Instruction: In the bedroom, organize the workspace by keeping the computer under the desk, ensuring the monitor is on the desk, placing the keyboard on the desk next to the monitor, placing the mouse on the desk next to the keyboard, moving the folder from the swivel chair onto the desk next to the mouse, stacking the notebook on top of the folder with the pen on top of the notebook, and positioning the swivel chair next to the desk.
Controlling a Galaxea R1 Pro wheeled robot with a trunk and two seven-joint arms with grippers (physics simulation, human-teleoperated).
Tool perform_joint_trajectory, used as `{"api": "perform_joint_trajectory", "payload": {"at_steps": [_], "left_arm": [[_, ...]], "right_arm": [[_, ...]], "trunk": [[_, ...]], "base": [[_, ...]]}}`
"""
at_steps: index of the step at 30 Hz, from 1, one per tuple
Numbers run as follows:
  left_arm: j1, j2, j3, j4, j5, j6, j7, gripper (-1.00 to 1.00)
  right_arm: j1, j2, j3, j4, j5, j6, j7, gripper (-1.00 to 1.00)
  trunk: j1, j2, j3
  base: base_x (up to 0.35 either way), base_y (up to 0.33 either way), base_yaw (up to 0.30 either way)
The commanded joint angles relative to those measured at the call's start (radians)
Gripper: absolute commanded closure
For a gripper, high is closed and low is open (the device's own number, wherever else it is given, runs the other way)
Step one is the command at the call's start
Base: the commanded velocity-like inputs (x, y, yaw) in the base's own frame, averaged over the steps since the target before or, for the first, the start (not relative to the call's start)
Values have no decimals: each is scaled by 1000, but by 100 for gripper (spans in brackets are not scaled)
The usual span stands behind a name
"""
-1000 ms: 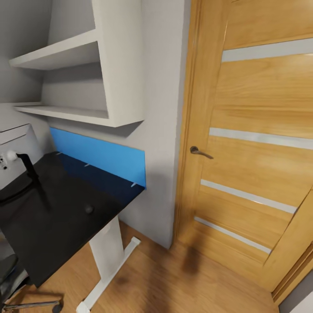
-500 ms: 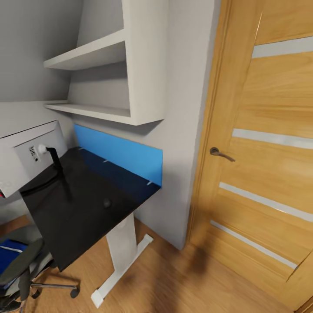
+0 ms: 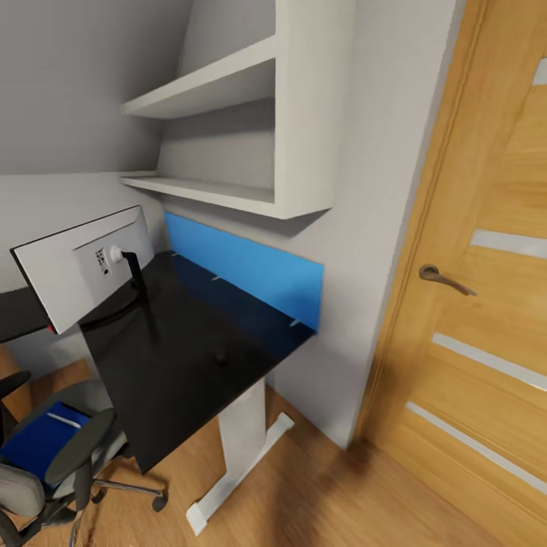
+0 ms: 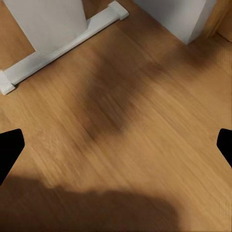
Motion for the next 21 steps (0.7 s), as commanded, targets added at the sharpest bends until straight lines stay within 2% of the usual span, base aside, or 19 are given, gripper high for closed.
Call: {"api": "perform_joint_trajectory", "payload": {"at_steps": [1, 12, 14, 21], "left_arm": [[-1, 0, -1, 1, 5, -3, 1, -100], [-1, 10, 5, 1, 8, -4, 6, -100], [-1, 18, 12, 0, 16, -5, 7, -100], [-1, 18, 39, -1, 26, -5, 6, -100]], "right_arm": [[0, 0, 0, 1, 4, -3, 0, -100], [0, -1, 0, 1, 4, -4, 0, -100], [0, 1, 1, 1, 4, -4, 0, -100], [0, 1, 1, 1, 4, -4, 0, -100]], "trunk": [[0, -1, -2], [0, -1, -4], [0, -1, -4], [0, -1, -4]], "base": [[12, 12, 215], [2, 2, 43], [0, 0, 211], [0, 0, 258]]}}
